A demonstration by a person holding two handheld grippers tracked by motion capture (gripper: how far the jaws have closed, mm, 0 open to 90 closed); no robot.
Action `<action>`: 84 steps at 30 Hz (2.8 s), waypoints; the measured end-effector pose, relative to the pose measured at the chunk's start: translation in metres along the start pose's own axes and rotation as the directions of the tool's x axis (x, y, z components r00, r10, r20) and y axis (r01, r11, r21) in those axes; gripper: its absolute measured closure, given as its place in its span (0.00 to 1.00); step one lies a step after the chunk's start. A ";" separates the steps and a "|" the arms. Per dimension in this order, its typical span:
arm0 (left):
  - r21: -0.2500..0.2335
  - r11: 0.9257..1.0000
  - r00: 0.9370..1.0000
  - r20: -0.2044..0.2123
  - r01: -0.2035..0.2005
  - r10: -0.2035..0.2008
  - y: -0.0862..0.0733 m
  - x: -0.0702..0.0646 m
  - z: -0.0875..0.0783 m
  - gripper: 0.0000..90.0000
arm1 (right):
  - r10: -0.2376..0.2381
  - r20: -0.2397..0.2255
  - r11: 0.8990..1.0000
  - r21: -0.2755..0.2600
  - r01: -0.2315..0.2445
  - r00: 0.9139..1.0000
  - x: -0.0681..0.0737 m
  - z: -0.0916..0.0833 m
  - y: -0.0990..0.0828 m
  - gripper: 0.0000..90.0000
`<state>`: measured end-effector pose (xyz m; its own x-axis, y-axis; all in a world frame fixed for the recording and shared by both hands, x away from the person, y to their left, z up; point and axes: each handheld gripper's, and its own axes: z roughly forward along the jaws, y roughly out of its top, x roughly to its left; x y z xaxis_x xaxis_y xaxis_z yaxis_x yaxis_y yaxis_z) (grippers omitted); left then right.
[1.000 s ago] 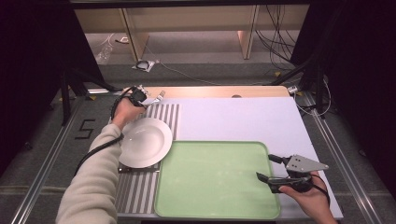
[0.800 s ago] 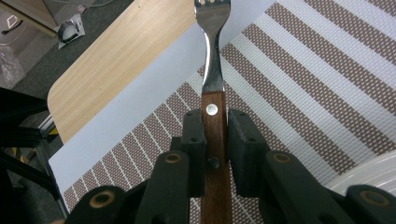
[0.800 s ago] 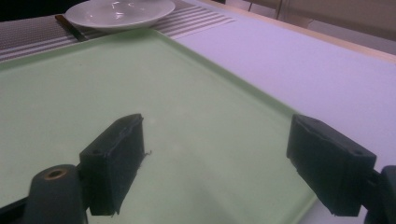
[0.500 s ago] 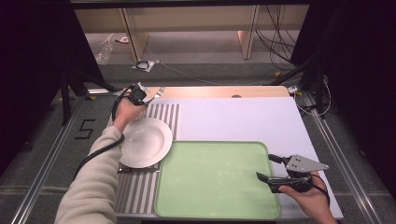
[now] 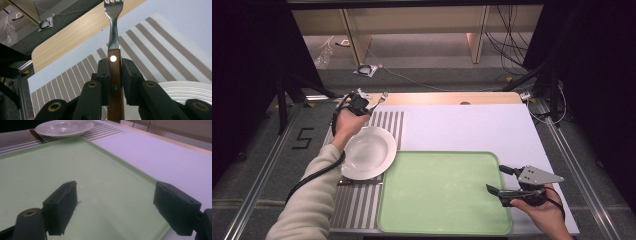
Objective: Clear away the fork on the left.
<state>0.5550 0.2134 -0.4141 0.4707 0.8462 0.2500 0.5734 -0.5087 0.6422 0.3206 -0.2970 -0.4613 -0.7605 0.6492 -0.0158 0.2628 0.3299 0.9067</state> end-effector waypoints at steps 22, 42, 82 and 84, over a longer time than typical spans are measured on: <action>-0.067 0.995 0.994 0.081 0.075 -0.069 -0.022 -0.051 -0.049 0.86 | -0.001 0.001 1.000 -0.002 0.001 1.000 0.001 -0.001 0.000 0.22; -0.154 0.982 0.990 0.109 0.107 -0.091 -0.045 -0.097 -0.071 0.86 | -0.004 -0.003 1.000 -0.003 0.004 1.000 0.003 -0.001 0.001 0.22; -0.142 0.981 0.970 0.224 0.131 -0.097 -0.094 -0.165 -0.110 0.86 | -0.004 -0.014 1.000 -0.014 0.003 1.000 0.006 -0.003 0.001 0.23; -0.136 0.982 0.966 0.241 0.131 -0.096 -0.097 -0.170 -0.112 0.85 | -0.006 -0.012 1.000 -0.016 0.006 1.000 0.006 -0.003 0.001 0.23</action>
<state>0.3443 0.1365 -0.4380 0.5613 0.8276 0.0052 0.5339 -0.3670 0.7618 0.3142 -0.2947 -0.4592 -0.7692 0.6388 -0.0160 0.2489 0.3227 0.9132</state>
